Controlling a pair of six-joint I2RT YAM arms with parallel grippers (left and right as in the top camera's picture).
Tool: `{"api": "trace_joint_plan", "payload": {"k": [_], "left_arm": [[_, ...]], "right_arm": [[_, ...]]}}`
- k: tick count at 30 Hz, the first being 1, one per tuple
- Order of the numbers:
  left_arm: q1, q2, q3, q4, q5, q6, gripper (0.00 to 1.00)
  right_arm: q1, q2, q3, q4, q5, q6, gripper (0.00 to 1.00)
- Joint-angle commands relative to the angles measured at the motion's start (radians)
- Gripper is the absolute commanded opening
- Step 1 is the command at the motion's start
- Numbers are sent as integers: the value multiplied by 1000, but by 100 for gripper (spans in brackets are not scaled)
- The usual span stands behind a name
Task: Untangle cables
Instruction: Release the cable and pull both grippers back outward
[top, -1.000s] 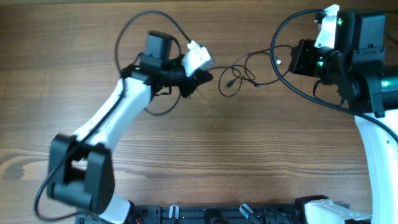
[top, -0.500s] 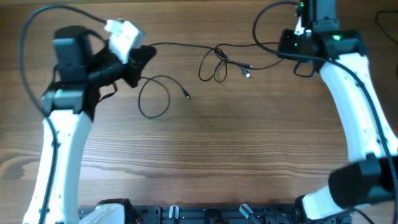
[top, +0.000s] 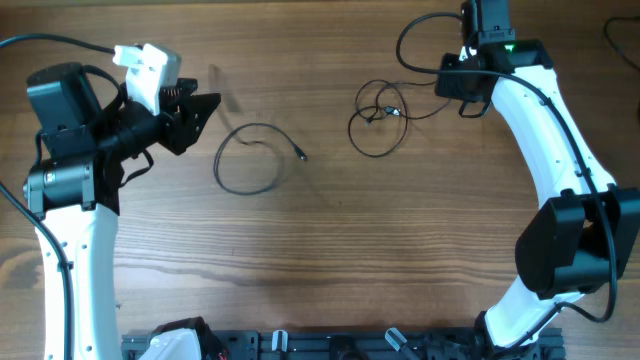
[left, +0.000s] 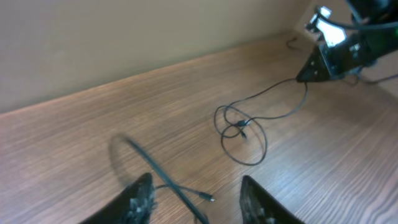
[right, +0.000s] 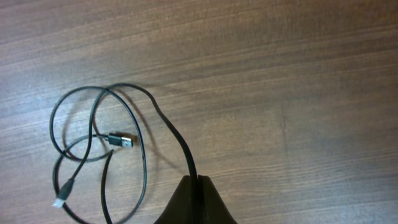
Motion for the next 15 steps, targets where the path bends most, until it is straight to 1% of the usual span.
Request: {"api": "trace_joint_plan", "payload": {"k": [1,3,4,5,10,15], "left_arm": [[-27,-11,10,3,40,0,53],[-37,-11,10,2,40,0,60],[-39,-11,10,2,40,0,62],[-39,-11,10,2,40,0,63],[-39,-11,10,-34,40,0,63],[-39,-11,10,-86,40,0,63]], "right_arm": [[-2,-10,-4,-21,-13,-13,4],[-2,-27,-3,-30,-26,-27,4],[-2,-44,-2,-30,-63,-66,4],[-2,-51,-2,-29,-83,-66,4],[0,-39,-5,-28,-141,-91,4],[6,10,-29,56,-190,-92,4]]}}
